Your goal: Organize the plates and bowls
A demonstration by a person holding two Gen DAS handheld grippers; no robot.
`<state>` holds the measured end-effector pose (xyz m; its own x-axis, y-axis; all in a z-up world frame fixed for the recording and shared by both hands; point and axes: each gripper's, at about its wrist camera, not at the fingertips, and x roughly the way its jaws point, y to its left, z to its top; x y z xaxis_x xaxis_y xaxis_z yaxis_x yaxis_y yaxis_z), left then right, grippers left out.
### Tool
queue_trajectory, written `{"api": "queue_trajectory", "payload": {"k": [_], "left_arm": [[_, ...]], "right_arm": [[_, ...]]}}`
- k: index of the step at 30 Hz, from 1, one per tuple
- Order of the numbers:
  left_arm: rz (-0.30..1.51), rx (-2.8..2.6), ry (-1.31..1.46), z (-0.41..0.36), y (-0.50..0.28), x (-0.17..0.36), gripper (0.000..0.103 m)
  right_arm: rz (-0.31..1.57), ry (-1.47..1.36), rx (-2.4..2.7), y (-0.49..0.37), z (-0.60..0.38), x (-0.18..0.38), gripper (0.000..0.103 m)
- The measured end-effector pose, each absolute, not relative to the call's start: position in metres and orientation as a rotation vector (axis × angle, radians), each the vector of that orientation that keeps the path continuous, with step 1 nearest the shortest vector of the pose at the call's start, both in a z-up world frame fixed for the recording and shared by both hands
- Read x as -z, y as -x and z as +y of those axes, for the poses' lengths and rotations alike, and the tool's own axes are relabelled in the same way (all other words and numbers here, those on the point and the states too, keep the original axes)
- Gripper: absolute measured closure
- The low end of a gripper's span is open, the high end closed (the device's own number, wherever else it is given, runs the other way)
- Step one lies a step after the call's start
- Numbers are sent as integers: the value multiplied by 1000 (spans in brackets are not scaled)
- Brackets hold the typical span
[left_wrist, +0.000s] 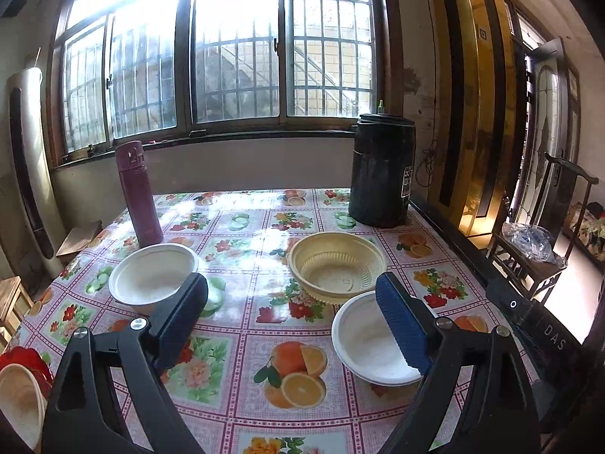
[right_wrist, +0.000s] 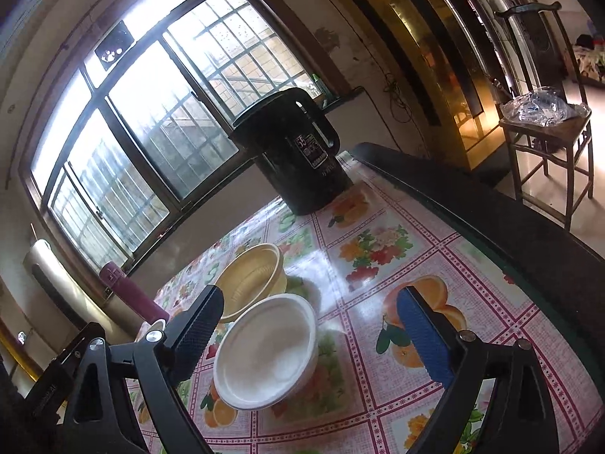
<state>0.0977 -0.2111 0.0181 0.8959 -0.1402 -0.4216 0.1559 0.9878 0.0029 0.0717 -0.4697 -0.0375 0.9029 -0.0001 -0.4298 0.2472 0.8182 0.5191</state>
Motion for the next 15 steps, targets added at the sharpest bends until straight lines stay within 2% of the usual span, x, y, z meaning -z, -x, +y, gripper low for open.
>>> {"api": "queue_trajectory", "payload": {"k": [6, 8, 15], "left_arm": [[444, 150, -14, -215, -107, -11, 7], [459, 154, 10, -213, -111, -7, 3], [515, 180, 43, -205, -123, 7, 2]], "right_arm": [[412, -602, 152, -72, -470, 37, 8], [418, -600, 155, -74, -469, 39, 8], [451, -581, 170, -80, -465, 43, 8]]}}
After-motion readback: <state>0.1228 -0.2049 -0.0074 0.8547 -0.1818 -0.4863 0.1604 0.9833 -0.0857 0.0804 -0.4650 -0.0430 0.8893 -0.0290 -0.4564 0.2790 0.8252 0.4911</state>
